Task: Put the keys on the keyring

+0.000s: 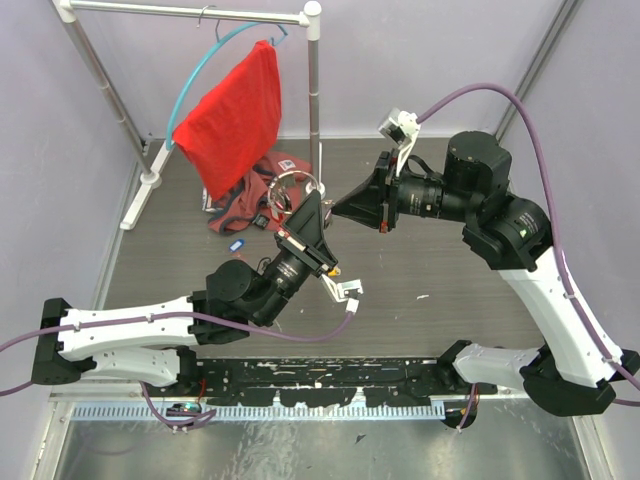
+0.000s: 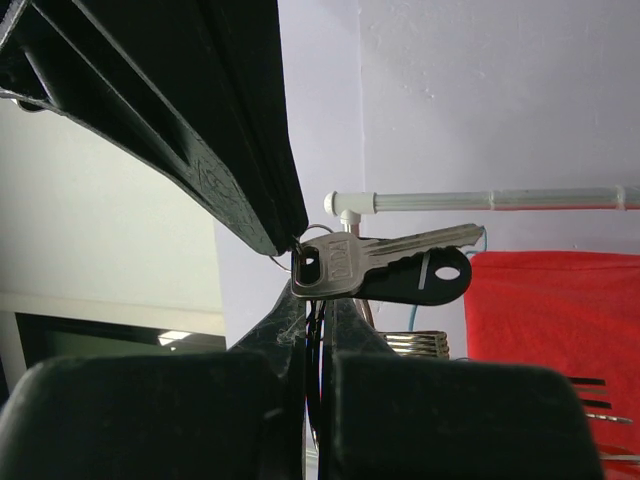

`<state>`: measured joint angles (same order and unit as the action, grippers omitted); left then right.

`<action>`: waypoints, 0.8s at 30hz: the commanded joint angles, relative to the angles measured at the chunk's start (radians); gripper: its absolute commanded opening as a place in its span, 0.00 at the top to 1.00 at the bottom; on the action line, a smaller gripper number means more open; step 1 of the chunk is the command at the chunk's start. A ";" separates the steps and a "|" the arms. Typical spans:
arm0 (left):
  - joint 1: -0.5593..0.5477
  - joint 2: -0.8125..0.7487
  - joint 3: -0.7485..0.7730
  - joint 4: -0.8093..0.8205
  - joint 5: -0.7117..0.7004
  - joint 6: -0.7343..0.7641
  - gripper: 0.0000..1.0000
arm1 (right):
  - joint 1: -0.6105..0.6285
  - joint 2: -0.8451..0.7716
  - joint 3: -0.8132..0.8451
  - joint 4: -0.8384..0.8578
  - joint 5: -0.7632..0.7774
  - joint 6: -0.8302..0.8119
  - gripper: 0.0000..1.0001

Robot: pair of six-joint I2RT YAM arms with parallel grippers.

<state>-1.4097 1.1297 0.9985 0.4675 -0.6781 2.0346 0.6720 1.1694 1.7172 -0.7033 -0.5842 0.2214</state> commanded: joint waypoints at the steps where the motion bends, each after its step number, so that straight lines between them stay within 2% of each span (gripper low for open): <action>1: 0.005 -0.002 -0.019 0.060 0.016 0.019 1.00 | 0.000 -0.008 0.013 0.057 0.020 0.022 0.99; 24: 0.006 -0.002 -0.030 0.081 0.017 0.033 1.00 | -0.004 0.002 0.021 0.061 0.049 0.081 0.99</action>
<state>-1.4086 1.1316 0.9760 0.4828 -0.6708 2.0483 0.6720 1.1790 1.7172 -0.6842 -0.5549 0.2775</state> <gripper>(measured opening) 0.036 0.030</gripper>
